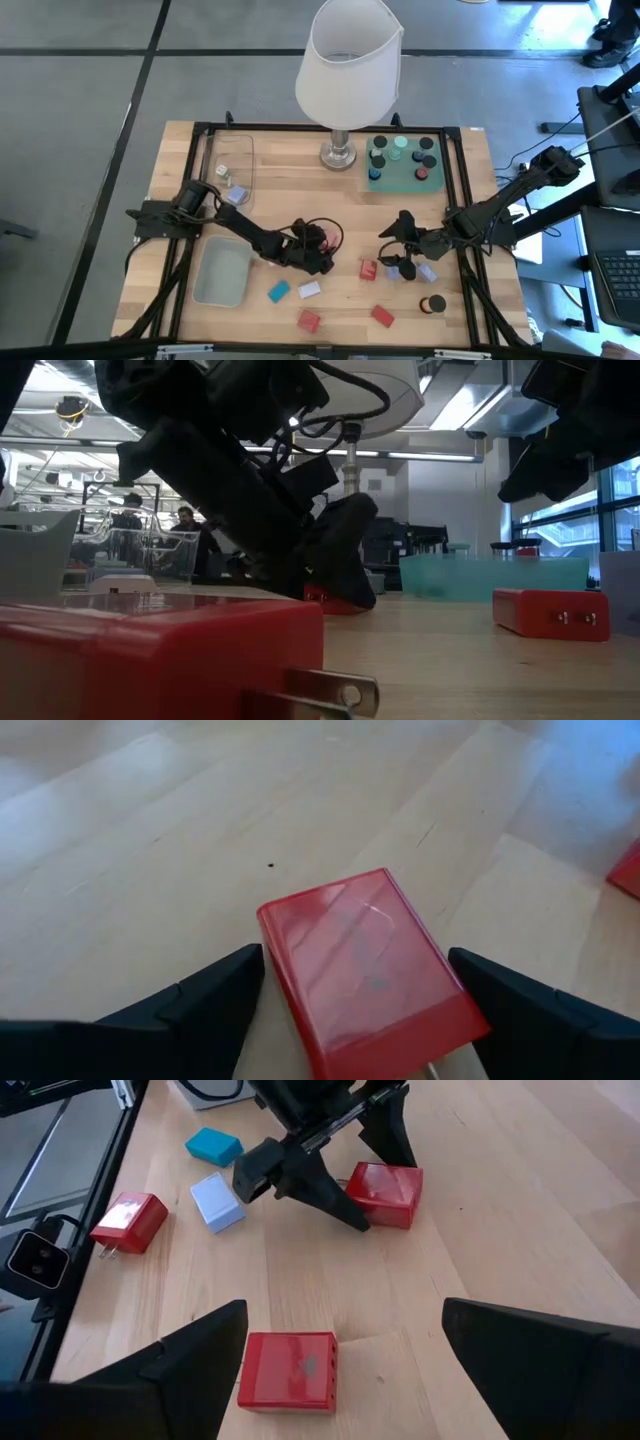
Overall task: Pick & Place Office items
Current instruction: Put the red charger adapter into the transparent bin
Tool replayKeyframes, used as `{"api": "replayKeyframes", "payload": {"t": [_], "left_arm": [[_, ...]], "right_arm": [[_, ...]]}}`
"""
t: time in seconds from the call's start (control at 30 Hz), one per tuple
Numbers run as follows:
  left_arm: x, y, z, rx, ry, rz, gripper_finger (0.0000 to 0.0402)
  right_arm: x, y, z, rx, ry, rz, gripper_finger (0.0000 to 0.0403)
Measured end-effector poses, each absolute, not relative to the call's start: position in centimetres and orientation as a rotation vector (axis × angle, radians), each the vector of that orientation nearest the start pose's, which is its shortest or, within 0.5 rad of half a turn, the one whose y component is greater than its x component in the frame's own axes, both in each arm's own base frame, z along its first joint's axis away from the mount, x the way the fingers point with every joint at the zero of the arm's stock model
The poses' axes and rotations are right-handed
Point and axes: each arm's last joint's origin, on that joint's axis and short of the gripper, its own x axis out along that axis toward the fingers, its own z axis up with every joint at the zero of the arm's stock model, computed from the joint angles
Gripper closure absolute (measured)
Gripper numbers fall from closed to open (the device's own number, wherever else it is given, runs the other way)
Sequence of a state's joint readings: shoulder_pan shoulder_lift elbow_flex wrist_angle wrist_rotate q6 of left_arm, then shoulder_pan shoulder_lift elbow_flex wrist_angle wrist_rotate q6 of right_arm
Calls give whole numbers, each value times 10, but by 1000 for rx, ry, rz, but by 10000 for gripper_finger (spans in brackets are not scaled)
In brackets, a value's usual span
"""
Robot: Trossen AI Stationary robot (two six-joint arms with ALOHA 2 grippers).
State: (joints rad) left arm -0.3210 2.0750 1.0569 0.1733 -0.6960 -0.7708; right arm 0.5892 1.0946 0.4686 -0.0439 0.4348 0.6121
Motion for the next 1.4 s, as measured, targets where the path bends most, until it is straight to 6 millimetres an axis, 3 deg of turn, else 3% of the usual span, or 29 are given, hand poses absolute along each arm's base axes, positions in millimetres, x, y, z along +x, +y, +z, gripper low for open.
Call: {"api": "replayKeyframes", "payload": {"t": [0.23, 0.37, 0.5, 0.63, 0.77, 0.9, 1.03, 1.2, 1.4], "left_arm": [[373, -103, 92, -310, 556, 601, 189], [373, -104, 101, -322, 562, 558, 194], [371, -102, 127, -306, 521, 536, 194], [361, -88, 163, -273, 500, 606, 194], [336, -68, 203, -194, 514, 736, 194], [298, -42, 239, -121, 524, 923, 194], [255, -16, 261, -121, 525, 1143, 194], [218, 15, 264, -203, 559, 1420, 194], [206, 43, 245, -271, 638, 1618, 193]], "right_arm": [[179, 103, 185, 246, 582, -69, 64], [179, 103, 185, 233, 580, -70, 64], [179, 103, 185, 228, 579, -68, 64], [179, 103, 185, 230, 578, -68, 64], [179, 103, 186, 233, 577, -69, 64], [179, 103, 186, 228, 570, -83, 64], [179, 103, 186, 213, 566, -88, 64], [179, 102, 186, 192, 559, -97, 64], [179, 102, 186, 193, 555, -107, 64]]}}
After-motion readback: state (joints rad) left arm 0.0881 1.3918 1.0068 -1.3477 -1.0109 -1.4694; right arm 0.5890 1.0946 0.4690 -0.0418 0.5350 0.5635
